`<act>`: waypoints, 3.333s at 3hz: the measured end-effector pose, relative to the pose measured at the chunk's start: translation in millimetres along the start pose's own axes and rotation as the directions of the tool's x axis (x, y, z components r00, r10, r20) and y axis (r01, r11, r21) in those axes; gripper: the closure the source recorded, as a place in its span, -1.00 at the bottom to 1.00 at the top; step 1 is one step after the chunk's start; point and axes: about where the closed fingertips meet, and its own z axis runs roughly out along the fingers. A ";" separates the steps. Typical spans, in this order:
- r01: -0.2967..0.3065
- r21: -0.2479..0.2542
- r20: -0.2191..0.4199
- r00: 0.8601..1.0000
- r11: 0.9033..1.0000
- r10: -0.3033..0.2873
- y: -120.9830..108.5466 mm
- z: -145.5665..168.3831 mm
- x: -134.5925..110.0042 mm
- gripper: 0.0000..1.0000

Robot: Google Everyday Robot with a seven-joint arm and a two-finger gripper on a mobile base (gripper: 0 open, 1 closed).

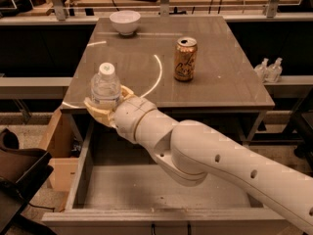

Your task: Place blue plastic bottle into top drawer

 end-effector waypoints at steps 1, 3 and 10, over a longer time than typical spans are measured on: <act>0.000 0.000 0.000 1.000 1.000 0.000 0.0 0.0 0.0 -0.30; 0.001 -0.002 0.001 1.000 1.000 -0.001 1.2 0.6 -0.6 0.18; -0.040 -0.175 -0.274 0.962 0.984 -0.010 53.2 -41.1 -74.6 1.00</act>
Offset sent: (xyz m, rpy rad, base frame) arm 0.0000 0.0000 0.0000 0.0000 0.0000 0.0001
